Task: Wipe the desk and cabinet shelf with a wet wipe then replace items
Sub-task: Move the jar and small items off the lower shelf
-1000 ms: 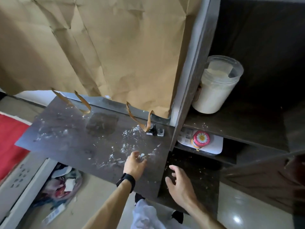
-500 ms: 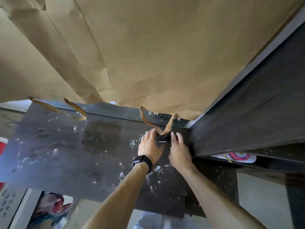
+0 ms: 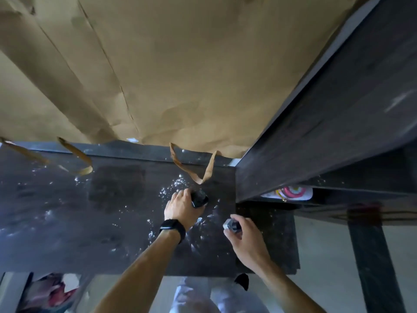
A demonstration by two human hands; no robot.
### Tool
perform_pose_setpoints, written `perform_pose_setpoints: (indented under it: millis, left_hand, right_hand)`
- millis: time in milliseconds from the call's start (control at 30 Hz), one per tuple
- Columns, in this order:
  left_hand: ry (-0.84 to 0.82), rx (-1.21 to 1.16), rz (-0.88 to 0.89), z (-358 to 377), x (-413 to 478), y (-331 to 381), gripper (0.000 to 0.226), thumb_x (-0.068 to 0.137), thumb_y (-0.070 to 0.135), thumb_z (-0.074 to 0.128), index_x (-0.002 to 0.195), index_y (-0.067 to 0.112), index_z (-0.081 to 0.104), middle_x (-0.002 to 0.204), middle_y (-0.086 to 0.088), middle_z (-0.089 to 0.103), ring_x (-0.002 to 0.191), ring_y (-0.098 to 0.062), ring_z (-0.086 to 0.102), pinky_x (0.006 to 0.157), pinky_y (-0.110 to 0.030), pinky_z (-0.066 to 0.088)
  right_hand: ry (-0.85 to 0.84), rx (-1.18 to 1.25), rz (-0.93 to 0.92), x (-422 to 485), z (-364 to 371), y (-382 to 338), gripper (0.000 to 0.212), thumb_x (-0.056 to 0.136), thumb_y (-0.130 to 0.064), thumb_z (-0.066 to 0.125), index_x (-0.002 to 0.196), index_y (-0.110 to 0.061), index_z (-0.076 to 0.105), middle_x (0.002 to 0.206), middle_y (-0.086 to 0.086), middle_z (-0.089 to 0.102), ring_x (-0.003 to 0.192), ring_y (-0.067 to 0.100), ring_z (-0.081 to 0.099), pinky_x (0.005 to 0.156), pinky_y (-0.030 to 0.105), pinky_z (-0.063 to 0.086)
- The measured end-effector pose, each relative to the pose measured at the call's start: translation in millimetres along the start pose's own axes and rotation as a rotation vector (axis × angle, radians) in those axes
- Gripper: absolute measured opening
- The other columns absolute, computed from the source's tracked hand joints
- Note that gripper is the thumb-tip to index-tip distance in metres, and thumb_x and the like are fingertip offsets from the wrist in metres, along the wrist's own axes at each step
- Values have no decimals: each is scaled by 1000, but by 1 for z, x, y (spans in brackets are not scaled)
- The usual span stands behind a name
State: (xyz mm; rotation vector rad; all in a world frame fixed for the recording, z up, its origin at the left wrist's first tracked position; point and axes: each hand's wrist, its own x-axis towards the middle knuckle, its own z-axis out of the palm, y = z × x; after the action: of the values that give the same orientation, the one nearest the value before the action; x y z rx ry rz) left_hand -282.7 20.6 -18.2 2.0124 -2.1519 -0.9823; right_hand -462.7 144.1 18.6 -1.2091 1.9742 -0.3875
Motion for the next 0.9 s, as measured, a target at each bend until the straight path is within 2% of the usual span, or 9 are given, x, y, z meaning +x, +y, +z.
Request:
perform_pose_setpoints:
  millis: [67,133,267,533,633,733,833,900]
  left_hand:
    - [-15,-42,-29,2,-25,-1,54,76,64,66,118,30,56,117,8,62,114,-19,53,91,-35,47]
    - [-29,-87,-25,7,-50,2,54,74,63,70,116,31,57,113,8,63,110,-19,56,85,-33,49]
    - [-57,-132,39,21,-91,35,57,72,64,72,118,33,59,113,11,63,102,-15,61,79,-29,51]
    - [-28,-118,306,70,-119,206,61,78,64,68,129,32,54,120,8,64,107,-17,63,85,-30,53]
    - [11,6,392,89,-113,270,61,86,62,59,136,29,47,125,2,64,114,-23,59,87,-36,52]
    - [131,313,419,101,-95,310,62,92,59,49,141,23,42,130,-3,61,127,-27,45,99,-41,36]
    - [191,491,426,106,-77,331,61,93,56,48,141,20,43,130,-5,60,129,-26,36,95,-42,28]
    - [178,551,414,109,-71,340,59,94,57,46,140,21,43,132,-7,55,131,-24,34,97,-42,26]
  right_hand:
    - [-16,13,-2,-17,-11,14,42,91,-36,66,131,-27,57,112,-13,56,88,-1,62,81,7,43]
    - [-17,26,0,-31,-24,29,41,90,-33,68,129,-27,59,111,-12,57,83,-2,62,76,6,43]
    - [3,30,6,-51,-58,63,40,90,-35,68,128,-28,59,111,-11,57,87,-2,60,75,5,40]
    - [193,169,97,-96,-147,163,42,91,-34,68,131,-25,58,119,-4,62,98,8,64,86,21,51]
    - [231,170,121,-110,-169,205,43,91,-36,68,130,-24,59,119,-4,63,98,9,64,86,20,50]
    - [230,176,130,-124,-184,239,43,89,-37,69,129,-23,60,117,-3,64,95,9,65,87,23,51]
    - [220,182,104,-132,-195,267,40,89,-34,70,126,-23,62,114,-4,64,86,4,65,80,16,50]
    - [212,182,97,-133,-203,277,39,90,-34,70,127,-23,61,115,-4,64,87,4,65,78,11,47]
